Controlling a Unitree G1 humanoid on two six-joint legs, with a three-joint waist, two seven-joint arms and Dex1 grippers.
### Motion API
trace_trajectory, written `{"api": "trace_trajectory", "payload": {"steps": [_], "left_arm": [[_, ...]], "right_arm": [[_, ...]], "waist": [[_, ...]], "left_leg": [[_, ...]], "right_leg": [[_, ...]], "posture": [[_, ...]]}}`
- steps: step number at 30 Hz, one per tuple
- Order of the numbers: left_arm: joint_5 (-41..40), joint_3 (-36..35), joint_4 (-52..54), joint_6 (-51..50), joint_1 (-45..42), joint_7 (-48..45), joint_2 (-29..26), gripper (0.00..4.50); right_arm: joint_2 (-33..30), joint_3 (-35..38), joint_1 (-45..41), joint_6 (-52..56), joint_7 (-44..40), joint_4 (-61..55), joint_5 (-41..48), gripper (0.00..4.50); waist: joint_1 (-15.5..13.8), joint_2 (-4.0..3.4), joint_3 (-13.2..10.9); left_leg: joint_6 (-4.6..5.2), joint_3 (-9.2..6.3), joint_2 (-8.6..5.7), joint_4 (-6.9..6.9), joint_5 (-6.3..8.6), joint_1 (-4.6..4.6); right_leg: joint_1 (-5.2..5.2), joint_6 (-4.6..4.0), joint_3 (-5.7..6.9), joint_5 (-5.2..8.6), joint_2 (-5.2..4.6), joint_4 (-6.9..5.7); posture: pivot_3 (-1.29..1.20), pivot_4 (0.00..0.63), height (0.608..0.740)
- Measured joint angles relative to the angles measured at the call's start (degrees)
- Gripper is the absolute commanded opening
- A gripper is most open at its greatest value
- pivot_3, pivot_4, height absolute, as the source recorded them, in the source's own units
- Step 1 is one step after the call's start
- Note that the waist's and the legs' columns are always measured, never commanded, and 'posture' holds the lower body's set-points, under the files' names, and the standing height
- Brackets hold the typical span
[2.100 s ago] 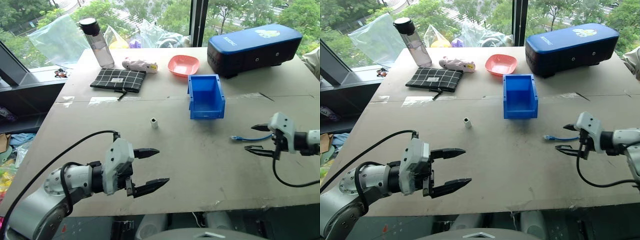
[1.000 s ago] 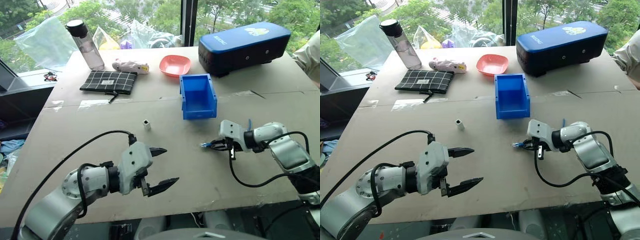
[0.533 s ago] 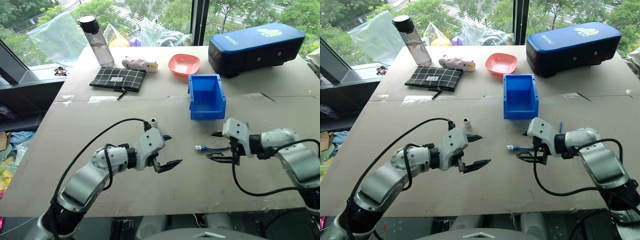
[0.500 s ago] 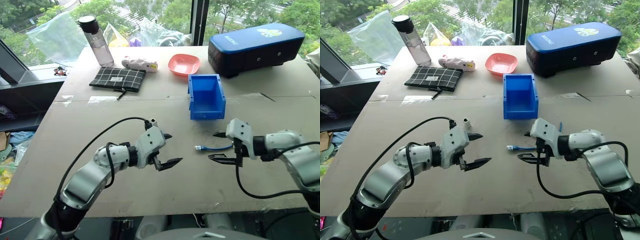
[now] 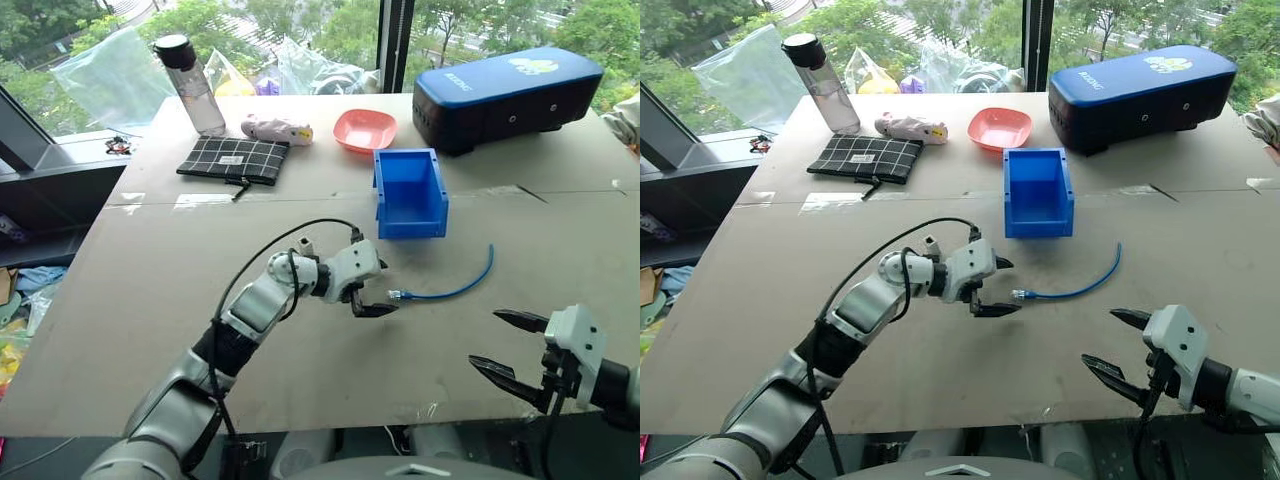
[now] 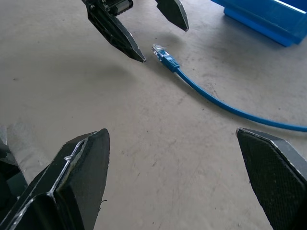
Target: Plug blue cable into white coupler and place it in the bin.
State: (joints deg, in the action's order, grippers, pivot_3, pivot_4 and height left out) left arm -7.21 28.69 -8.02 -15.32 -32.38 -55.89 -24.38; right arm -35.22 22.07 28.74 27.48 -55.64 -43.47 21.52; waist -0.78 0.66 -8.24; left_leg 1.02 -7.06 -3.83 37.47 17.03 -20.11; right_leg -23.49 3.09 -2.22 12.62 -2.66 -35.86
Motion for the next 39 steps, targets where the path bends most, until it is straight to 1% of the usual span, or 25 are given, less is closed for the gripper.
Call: {"api": "trace_trajectory", "payload": {"steps": [1,3,4,6,7,8,9,11,13,15,19,20,23,26,29,32,35,36,38,39], "left_arm": [[0.8,0.7,-2.2,1.8,-0.8,-0.7,0.9,3.74],[1.4,0.7,-4.8,4.1,-1.4,-1.5,2.4,2.94],[1.6,0.6,-6.2,5.6,-1.8,-2.2,2.7,2.41],[2.1,0.6,-7.3,7.0,-2.1,-3.1,3.0,1.50],[2.4,0.5,-7.7,7.8,-2.2,-3.9,3.0,0.89],[2.6,0.4,-7.8,8.2,-2.2,-4.2,3.0,0.55],[2.5,0.1,-7.9,8.3,-2.2,-4.9,3.0,0.07],[2.4,-0.3,-7.7,8.0,-2.1,-6.0,2.8,0.02],[-0.5,-1.7,-6.1,3.6,-0.8,-8.4,2.6,0.02],[-5.1,-3.7,-3.6,-4.2,0.3,-10.1,2.7,0.02],[-19.7,-12.7,4.0,-25.8,-0.4,-11.0,1.9,0.02],[-23.6,-15.4,5.8,-30.9,-0.6,-10.6,1.9,0.02],[-31.4,-20.2,9.8,-41.0,-0.8,-8.7,2.0,0.02],[-37.5,-23.7,12.8,-48.4,-0.1,-5.8,2.6,0.02],[-41.7,-26.3,14.7,-52.8,0.1,-2.9,3.4,0.02],[-45.1,-28.5,16.3,-55.5,0.1,-0.3,3.8,0.00],[-47.2,-29.4,17.1,-56.9,0.2,2.0,3.9,0.00],[-47.5,-29.7,17.4,-57.0,0.3,2.8,3.9,0.00],[-48.2,-30.4,17.6,-57.3,0.7,3.9,3.9,0.00],[-48.7,-30.7,17.7,-57.4,0.8,4.3,3.8,0.00]], "right_arm": [[0.2,0.1,1.0,-0.2,0.8,-0.8,0.0,4.31],[0.7,0.2,2.1,-0.3,2.1,-1.6,0.1,4.31],[0.9,0.2,2.6,-0.3,2.9,-1.9,0.2,4.31],[1.3,0.1,3.2,-0.3,4.0,-2.7,0.4,4.31],[1.5,-0.2,3.5,-0.3,4.9,-3.1,0.5,4.31],[1.8,-0.6,3.7,-0.3,5.4,-3.1,0.6,4.31],[2.5,-1.3,3.7,0.2,6.4,-3.2,1.2,4.31],[3.8,-2.6,3.6,1.6,7.8,-3.2,2.7,4.31],[6.5,-4.4,2.7,5.5,10.4,-3.2,7.5,4.31],[8.9,-5.9,1.3,9.4,13.0,-2.9,12.6,4.31],[14.8,-9.0,-5.4,15.7,19.6,-0.6,23.5,4.31],[16.6,-9.8,-8.0,16.6,21.6,0.3,25.5,4.31],[19.8,-11.6,-13.0,18.4,26.1,2.1,31.0,4.31],[24.1,-12.3,-17.7,18.8,31.1,4.5,38.1,4.31],[26.1,-12.3,-20.6,18.7,35.4,5.9,45.0,4.31],[26.6,-12.8,-22.1,18.6,38.9,6.5,50.3,3.52],[26.0,-14.2,-23.6,18.5,40.8,6.5,53.5,2.00],[25.9,-14.6,-23.9,18.4,41.3,6.5,54.6,1.58],[25.3,-15.2,-24.7,18.2,42.2,6.5,56.2,0.51],[24.8,-15.2,-25.1,17.9,42.5,6.5,56.9,0.10]], "waist": [[0.1,0.00,0.0],[0.0,0.00,0.0],[-0.1,0.00,0.0],[-0.1,-0.01,0.0],[-0.1,0.03,0.0],[-0.1,0.05,0.0],[-0.1,0.05,0.0],[0.0,0.03,0.1],[0.1,0.02,0.1],[0.1,0.02,0.0],[0.1,0.00,0.0],[0.1,0.00,0.0],[0.0,-0.06,0.1],[0.2,-0.07,0.1],[0.1,-0.07,0.1],[0.2,-0.07,0.1],[0.2,-0.08,0.1],[0.2,-0.08,0.1],[0.2,-0.08,0.1],[0.2,-0.08,0.1]], "left_leg": [[0.00,0.01,0.02,-0.01,0.00,0.02],[0.00,0.00,0.03,-0.01,0.00,0.02],[0.00,0.00,0.03,-0.01,0.00,0.02],[0.00,0.01,0.01,-0.01,0.00,0.02],[0.00,0.00,0.01,-0.01,0.00,0.02],[0.00,-0.01,0.01,-0.01,0.00,0.02],[0.00,-0.01,0.02,-0.01,0.00,0.02],[0.00,-0.02,0.02,-0.01,0.00,0.02],[0.00,-0.04,0.05,-0.03,0.00,0.02],[0.01,-0.06,0.05,-0.02,0.01,0.00],[0.25,-0.12,0.04,0.02,0.13,-0.01],[0.24,-0.12,0.04,0.02,0.13,0.00],[0.01,-0.19,0.02,0.00,0.00,0.00],[-0.01,-0.19,0.03,-0.02,-0.01,0.00],[-0.02,-0.20,0.02,-0.02,-0.01,0.00],[-0.02,-0.17,0.02,-0.02,-0.02,0.00],[-0.03,-0.17,0.02,-0.03,-0.02,0.00],[-0.03,-0.14,0.02,-0.03,-0.02,0.00],[-0.03,-0.12,0.02,-0.02,-0.02,0.01],[-0.03,-0.12,0.01,-0.02,-0.02,0.01]], "right_leg": [[-0.01,0.00,-0.02,0.00,0.02,-0.01],[0.00,0.00,-0.02,0.00,0.03,-0.01],[0.00,0.00,-0.02,0.00,0.02,-0.01],[0.01,0.01,-0.02,0.01,0.00,0.00],[0.02,0.01,-0.01,0.01,0.00,0.00],[0.02,0.01,0.00,0.01,0.00,0.00],[0.02,0.01,0.00,0.01,0.00,0.00],[0.01,0.01,0.00,0.01,0.00,0.00],[0.00,0.01,-0.01,0.01,0.02,-0.01],[-0.01,0.00,-0.02,0.01,0.01,-0.02],[-0.03,0.00,0.05,0.01,0.01,-0.06],[-0.03,0.00,0.07,0.01,0.02,-0.06],[-0.03,0.00,0.12,0.01,0.01,-0.06],[-0.07,-0.01,0.08,0.01,0.02,-0.06],[-0.06,-0.01,0.06,0.00,0.01,-0.07],[-0.08,-0.02,0.05,0.00,0.01,-0.09],[-0.09,-0.02,0.05,0.00,0.03,-0.09],[-0.09,-0.02,0.04,0.00,0.03,-0.09],[-0.09,-0.01,0.02,0.00,0.03,-0.09],[-0.09,-0.02,0.03,0.00,0.03,-0.09]], "posture": [[0.00,0.150,0.740],[0.00,0.150,0.740],[0.00,0.150,0.740],[0.00,0.150,0.740],[0.00,0.150,0.740],[0.00,0.150,0.740],[0.00,0.150,0.740],[0.00,0.150,0.740],[0.00,0.150,0.740],[0.00,0.150,0.740],[0.00,0.150,0.740],[0.00,0.150,0.740],[0.00,0.150,0.740],[0.00,0.150,0.740],[0.00,0.150,0.740],[0.00,0.150,0.740],[0.00,0.150,0.740],[0.00,0.150,0.740],[0.00,0.150,0.740],[0.00,0.150,0.740]]}}
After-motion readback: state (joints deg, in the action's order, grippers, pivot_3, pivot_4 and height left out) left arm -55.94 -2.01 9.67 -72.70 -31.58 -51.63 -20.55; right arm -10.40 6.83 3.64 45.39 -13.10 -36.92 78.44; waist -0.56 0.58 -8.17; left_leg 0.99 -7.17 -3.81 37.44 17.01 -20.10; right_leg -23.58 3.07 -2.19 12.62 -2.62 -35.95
